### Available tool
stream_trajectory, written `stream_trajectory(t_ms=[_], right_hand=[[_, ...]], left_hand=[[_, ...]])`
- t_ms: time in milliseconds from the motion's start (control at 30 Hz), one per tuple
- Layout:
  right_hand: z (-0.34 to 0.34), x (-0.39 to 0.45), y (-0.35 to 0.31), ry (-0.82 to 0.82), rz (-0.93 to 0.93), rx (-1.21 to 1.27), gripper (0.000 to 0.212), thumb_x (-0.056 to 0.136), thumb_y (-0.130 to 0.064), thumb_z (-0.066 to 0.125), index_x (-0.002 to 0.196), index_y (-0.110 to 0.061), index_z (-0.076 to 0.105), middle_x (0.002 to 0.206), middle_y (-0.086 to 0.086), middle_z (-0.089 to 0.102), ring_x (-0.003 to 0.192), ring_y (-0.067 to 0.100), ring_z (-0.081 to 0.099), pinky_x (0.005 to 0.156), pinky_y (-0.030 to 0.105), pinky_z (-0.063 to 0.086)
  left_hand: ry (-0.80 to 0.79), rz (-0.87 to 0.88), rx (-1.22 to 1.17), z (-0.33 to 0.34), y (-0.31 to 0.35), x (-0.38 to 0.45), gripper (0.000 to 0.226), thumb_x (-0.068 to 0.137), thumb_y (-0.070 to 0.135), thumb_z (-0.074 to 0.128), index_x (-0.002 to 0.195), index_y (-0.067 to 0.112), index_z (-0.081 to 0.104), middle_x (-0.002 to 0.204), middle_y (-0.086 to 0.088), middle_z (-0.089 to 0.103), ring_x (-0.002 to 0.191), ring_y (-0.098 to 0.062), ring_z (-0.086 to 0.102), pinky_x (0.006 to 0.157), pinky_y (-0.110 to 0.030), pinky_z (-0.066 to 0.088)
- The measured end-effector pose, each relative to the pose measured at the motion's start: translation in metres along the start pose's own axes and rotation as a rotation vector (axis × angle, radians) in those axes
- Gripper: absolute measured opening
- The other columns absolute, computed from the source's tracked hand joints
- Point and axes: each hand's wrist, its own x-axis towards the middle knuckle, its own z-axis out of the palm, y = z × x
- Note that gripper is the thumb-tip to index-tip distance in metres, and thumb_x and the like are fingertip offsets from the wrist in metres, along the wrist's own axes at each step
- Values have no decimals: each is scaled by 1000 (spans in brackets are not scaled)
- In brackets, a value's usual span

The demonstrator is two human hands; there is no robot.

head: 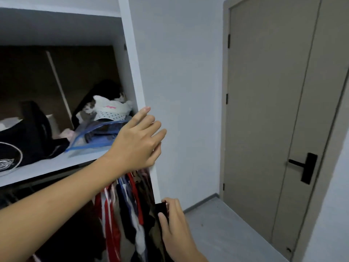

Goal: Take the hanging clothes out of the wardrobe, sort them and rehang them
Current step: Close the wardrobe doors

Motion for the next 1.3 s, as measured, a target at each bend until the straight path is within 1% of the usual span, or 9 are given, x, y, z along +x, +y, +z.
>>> stream_trajectory(t_ms=[67, 167, 267, 367, 433, 500, 733, 1100, 1300], right_hand=[[24, 1, -11, -27, -39, 15, 15, 109, -50, 31, 121, -47, 38, 114, -24, 40, 106, 1, 46, 92, 23, 40], [60, 7, -32, -99, -89, 68, 32, 99, -70, 17, 112, -48, 36, 108, -24, 40, 102, -1, 43, 89, 19, 37], [95, 25, -51, -238, -93, 76, 18, 106, -59, 26, 104, -45, 37, 102, -18, 43, 94, 2, 47, 85, 23, 42], [127, 54, -68, -396, -105, 81, 18, 112, -39, 36, 98, -29, 41, 93, -10, 43, 77, 4, 43, 69, 21, 39], [147, 75, -81, -450, -115, 69, 23, 111, -36, 37, 97, -18, 42, 90, -6, 44, 71, 6, 39, 63, 24, 34], [172, 95, -90, -451, -133, 13, 24, 110, -34, 37, 94, -17, 40, 87, -4, 45, 69, 10, 38, 61, 28, 32], [249, 151, -102, -371, -173, -284, 26, 112, -32, 35, 88, -19, 35, 74, -5, 44, 62, 19, 40, 53, 33, 25], [317, 215, -112, -247, -115, -388, 25, 112, -31, 36, 91, -18, 42, 68, -6, 43, 55, 12, 33, 49, 29, 22], [335, 229, -108, -198, -89, -382, 23, 111, -30, 37, 91, -19, 42, 67, -7, 44, 62, 18, 42, 49, 30, 23]], left_hand=[[-42, -24, 22, -7, -18, -26, 31, 90, 25, 55, 107, 8, 74, 105, -12, 65, 112, -37, 61, 130, -49, 14], [-164, -79, 84, -16, -45, -67, 40, 92, 30, 58, 122, 9, 74, 135, -18, 64, 136, -38, 53, 130, -51, 12], [-278, -146, 171, -20, -74, -107, 52, 97, 39, 56, 143, 15, 63, 162, -17, 42, 154, -35, 31, 130, -52, 8], [-384, -221, 240, -17, -102, -141, 65, 102, 50, 49, 159, 20, 42, 172, -16, 16, 161, -32, 9, 130, -53, 7], [-421, -269, 271, -8, -119, -161, 69, 104, 54, 45, 164, 23, 31, 174, -16, 3, 162, -30, 0, 130, -55, 8], [-430, -292, 291, 7, -135, -177, 70, 105, 55, 42, 166, 24, 24, 174, -15, -2, 162, -30, -4, 129, -56, 8], [-359, -273, 268, 67, -197, -224, 71, 107, 60, 36, 167, 29, 14, 175, -13, -1, 162, -29, -3, 128, -56, 11], [-213, -216, 159, 152, -269, -261, 69, 107, 59, 41, 166, 29, 21, 174, -14, 10, 161, -32, 7, 128, -57, 12], [-192, -211, 114, 174, -282, -267, 70, 107, 57, 44, 167, 29, 20, 174, -14, 8, 161, -32, 5, 129, -57, 11]])
